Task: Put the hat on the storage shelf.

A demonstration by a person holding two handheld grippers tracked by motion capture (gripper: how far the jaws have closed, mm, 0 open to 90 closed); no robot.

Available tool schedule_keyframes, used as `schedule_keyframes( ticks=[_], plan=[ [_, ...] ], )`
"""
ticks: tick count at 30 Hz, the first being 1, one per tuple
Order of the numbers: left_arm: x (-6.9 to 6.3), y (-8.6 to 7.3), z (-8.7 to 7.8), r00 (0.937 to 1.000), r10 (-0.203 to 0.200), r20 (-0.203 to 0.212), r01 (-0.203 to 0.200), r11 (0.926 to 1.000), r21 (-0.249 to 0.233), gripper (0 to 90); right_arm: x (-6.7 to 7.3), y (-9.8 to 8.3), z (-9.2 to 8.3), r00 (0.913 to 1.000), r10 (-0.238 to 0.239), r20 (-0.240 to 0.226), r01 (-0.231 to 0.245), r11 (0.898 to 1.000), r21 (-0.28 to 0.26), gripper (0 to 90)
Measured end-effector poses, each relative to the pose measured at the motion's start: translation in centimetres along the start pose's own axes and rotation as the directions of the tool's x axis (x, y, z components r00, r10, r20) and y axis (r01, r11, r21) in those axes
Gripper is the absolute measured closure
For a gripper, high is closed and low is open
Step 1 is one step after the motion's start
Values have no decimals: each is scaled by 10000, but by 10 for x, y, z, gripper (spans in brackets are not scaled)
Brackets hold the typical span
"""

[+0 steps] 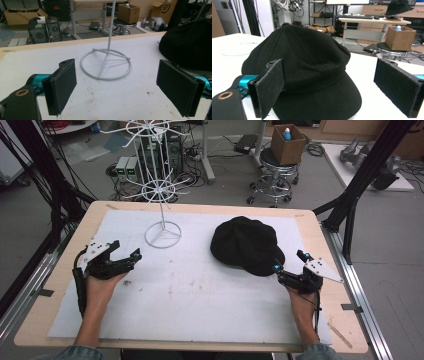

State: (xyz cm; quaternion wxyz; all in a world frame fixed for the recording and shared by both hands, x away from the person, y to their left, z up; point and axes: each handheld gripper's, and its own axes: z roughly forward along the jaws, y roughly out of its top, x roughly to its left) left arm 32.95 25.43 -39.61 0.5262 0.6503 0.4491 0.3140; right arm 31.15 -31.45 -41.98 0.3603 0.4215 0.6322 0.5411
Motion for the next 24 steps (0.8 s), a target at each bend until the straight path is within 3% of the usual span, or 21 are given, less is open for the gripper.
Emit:
schedule_keyframes(
  ticks=[24],
  plan=[
    [0, 0, 1, 9999, -122, 23, 123, 9999, -63, 166, 0, 0, -1, 10000, -55, -19, 55, 10000, 72, 94]
  ],
)
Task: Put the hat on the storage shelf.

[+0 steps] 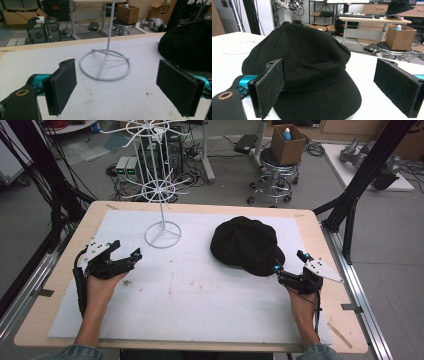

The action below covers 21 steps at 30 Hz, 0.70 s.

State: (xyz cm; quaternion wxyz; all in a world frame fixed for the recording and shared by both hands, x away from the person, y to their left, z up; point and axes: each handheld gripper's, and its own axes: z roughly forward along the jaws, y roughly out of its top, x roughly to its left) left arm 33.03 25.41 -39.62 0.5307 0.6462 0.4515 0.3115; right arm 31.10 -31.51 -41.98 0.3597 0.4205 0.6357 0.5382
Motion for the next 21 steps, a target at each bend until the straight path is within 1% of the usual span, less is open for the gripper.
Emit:
schedule_keyframes(
  ticks=[6, 10, 21],
  plan=[
    [0, 0, 0, 10000, 54, 16, -54, 10000, 41, 166, 1, 0, 2, 10000, -39, -36, 39, 10000, 13, 94],
    [0, 0, 0, 10000, 43, 32, -43, 10000, 59, 167, 1, 0, 3, 9999, -153, -67, 153, 9999, 60, 94],
    [0, -1, 1, 10000, 55, 23, -55, 10000, 74, 167, 2, 1, 5, 9998, -146, -152, 147, 9999, 59, 94]
  ],
)
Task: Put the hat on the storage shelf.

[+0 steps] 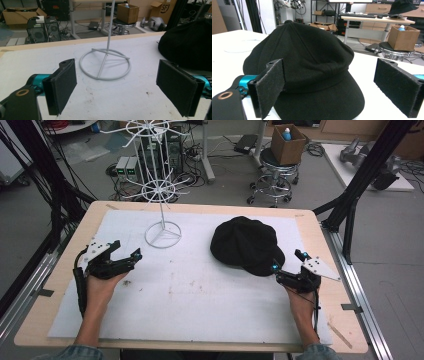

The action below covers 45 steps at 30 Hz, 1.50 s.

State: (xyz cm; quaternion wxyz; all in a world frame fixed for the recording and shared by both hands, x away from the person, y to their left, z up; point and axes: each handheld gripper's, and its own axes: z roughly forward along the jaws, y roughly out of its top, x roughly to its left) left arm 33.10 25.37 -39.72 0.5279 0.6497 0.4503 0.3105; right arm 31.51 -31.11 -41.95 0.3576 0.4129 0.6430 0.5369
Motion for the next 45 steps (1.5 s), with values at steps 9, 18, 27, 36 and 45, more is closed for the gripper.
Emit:
schedule_keyframes(
  ticks=[9, 18, 27, 36, 45],
  plan=[
    [-1, 0, 0, 10000, 3, 20, -3, 10000, 48, 167, 5, 5, 4, 9997, -149, -201, 145, 9998, -154, 94],
    [-3, -1, 1, 9999, 9, 124, -10, 10000, 76, 167, 16, 17, 10, 9978, -206, -624, 182, 9991, -393, 94],
    [-2, -1, 1, 9998, -91, 165, 91, 10000, -18, 169, 37, 31, 35, 9885, -385, -1462, 342, 9989, -314, 94],
    [-2, -1, 1, 9998, -104, 184, 104, 9999, -27, 169, 56, 37, 77, 9811, -534, -1862, 590, 9979, 250, 136],
    [-3, 0, 1, 9997, -95, 206, 96, 9999, -56, 169, 50, 23, 100, 9867, -370, -1583, 563, 9912, 1195, 136]
  ],
)
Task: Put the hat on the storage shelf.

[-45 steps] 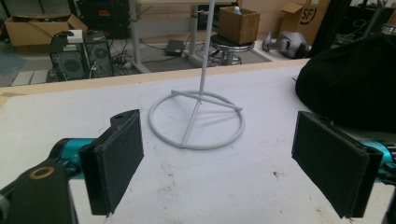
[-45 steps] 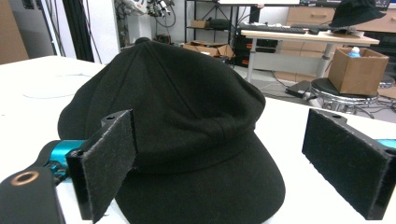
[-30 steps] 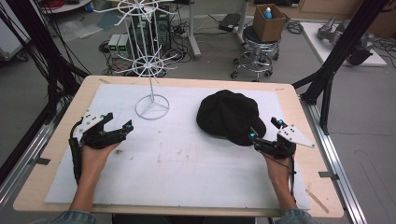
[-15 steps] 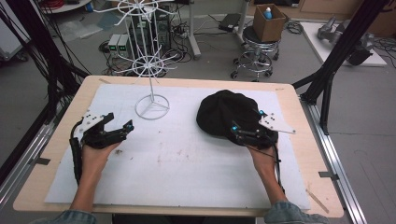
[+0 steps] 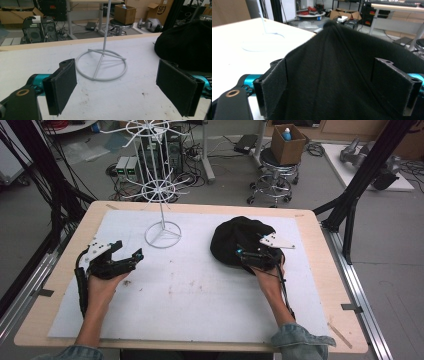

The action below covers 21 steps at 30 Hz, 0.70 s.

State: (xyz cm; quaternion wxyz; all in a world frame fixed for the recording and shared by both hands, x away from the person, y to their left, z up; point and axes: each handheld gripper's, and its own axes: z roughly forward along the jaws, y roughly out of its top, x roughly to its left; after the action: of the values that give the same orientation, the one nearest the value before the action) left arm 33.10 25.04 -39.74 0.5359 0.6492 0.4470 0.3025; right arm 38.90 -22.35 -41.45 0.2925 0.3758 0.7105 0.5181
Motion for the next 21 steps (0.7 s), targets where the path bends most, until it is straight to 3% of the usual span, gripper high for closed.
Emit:
schedule_keyframes(
  ticks=[4, 11, 13, 14, 16, 18, 21],
  plan=[
    [-1, 1, 0, 10000, 38, 35, -38, 10000, -20, 168, -4, -4, 4, 9996, 262, 108, -266, 9991, 316, 163],
    [-1, 3, -2, 10000, -25, 40, 25, 9999, -98, 169, -5, -5, 8, 9991, 361, 206, -375, 9968, 707, 300],
    [-1, 3, -2, 10000, 1, 57, -1, 9999, -133, 169, -4, -4, 9, 9997, 154, 164, -167, 9964, 830, 398],
    [-1, 3, -2, 10000, 1, 57, -1, 9999, -133, 168, -4, -4, 9, 9997, 154, 164, -167, 9964, 830, 398],
    [-1, 3, -2, 10000, -32, 50, 33, 9999, -97, 169, -1, -2, 10, 9999, -105, 81, 96, 9952, 975, 496],
    [-1, 3, -2, 10000, -30, 64, 31, 10000, -86, 169, 0, -1, 11, 9998, -152, 87, 142, 9943, 1053, 520],
    [0, 4, -3, 10000, -54, 44, 55, 9999, -156, 169, 5, 2, 12, 9990, -429, 140, 411, 9926, 1142, 642]
  ],
)
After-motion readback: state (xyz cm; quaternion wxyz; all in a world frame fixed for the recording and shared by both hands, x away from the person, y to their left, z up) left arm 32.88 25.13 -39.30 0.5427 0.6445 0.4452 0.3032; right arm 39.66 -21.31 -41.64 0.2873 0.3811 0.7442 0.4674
